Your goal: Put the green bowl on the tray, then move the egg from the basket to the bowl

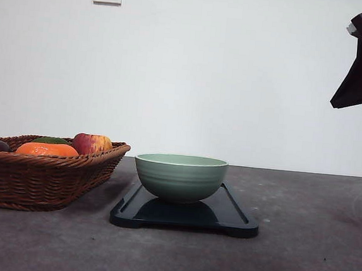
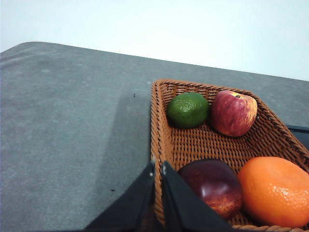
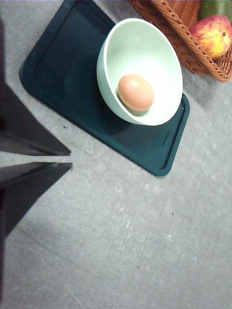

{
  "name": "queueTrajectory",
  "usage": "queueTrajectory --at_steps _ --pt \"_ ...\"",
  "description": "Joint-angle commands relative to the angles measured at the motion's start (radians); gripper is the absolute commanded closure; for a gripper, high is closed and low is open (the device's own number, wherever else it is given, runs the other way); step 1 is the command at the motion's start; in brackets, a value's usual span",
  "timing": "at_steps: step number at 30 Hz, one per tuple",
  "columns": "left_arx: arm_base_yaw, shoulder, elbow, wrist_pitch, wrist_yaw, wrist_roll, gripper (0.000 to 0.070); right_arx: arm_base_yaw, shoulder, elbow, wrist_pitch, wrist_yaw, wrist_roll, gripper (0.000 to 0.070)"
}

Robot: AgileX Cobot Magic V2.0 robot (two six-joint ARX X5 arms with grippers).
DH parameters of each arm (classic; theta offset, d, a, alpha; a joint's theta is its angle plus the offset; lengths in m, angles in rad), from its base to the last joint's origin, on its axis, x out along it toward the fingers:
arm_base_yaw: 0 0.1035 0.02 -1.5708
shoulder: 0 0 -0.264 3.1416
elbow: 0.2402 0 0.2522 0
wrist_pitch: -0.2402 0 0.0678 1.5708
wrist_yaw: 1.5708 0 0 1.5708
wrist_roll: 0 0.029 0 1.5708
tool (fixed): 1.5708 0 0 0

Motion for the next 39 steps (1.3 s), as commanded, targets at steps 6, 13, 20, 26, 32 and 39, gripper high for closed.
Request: queueTrajectory --at_steps 6,13,20,26,32,39 --pt "0.000 -0.001 -0.017 0.010 -0.002 -0.005 0.0687 0.005 0.002 0.003 0.010 0.000 -0.004 0.0685" --pt "0.000 -0.001 -0.017 0.010 -0.002 -0.004 0.0687 -0.011 -0.105 -0.032 0.027 0.098 -0.093 0.0685" --pt "0.000 -0.001 -0.017 0.010 -0.002 -0.004 0.0687 -0.110 -0.351 -0.326 0.244 0.139 -0.073 0.0685" --pt "0.000 -0.001 -0.017 0.010 -0.002 -0.004 0.0687 -0.193 -0.625 -0.508 0.293 0.139 -0.037 0.0685" --pt "0.000 -0.001 -0.017 0.010 -0.003 -0.004 0.0687 -0.261 -0.827 -0.594 0.258 0.140 0.013 0.0685" --pt "0.000 -0.001 -0.017 0.011 -0.003 -0.004 0.0687 -0.285 -0.912 -0.593 0.150 0.159 0.026 0.0685"
